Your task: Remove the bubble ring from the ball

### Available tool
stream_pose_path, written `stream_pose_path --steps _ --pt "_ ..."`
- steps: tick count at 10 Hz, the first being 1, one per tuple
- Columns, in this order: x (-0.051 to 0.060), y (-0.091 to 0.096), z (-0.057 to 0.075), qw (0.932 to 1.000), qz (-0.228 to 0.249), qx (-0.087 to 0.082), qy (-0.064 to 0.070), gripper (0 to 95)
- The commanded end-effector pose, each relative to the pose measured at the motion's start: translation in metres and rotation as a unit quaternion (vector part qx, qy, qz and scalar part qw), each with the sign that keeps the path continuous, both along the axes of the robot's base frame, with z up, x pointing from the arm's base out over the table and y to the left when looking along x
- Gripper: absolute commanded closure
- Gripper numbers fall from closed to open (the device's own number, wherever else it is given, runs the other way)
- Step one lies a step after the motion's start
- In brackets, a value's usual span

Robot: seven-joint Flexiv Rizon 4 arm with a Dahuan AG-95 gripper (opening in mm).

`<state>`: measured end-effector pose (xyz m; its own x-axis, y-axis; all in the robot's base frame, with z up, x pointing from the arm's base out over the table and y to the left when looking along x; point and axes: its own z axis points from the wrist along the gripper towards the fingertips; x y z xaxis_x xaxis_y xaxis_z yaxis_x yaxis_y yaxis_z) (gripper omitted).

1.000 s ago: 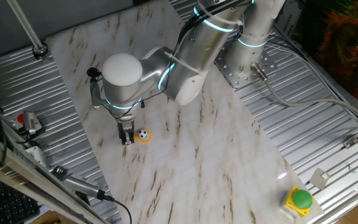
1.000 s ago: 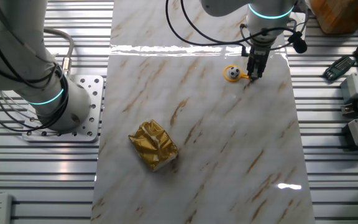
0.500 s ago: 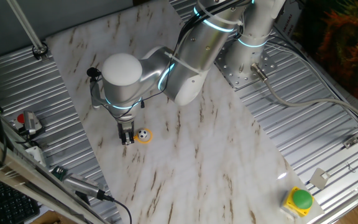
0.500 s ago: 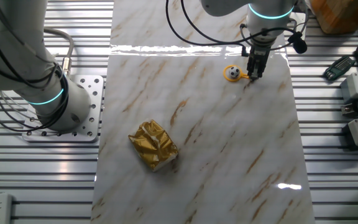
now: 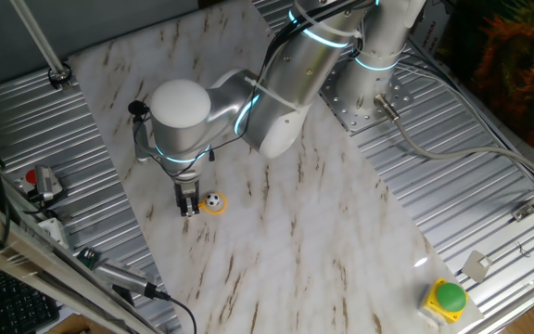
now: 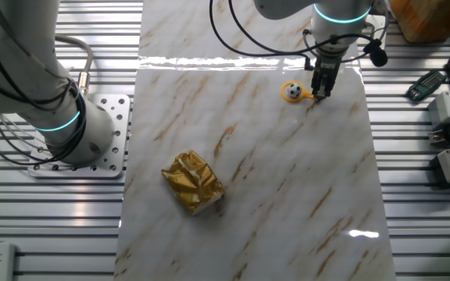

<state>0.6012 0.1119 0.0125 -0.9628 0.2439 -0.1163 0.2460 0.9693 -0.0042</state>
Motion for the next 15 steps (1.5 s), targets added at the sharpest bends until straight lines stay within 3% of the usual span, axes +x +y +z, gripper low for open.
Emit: stream_pose_path --steps 1,15 --pt "0.0 0.0001 0.0001 1.0 0.0 0.0 0.001 95.0" --pt "0.0002 0.0005 0.0047 1.0 0.001 0.003 0.004 95.0"
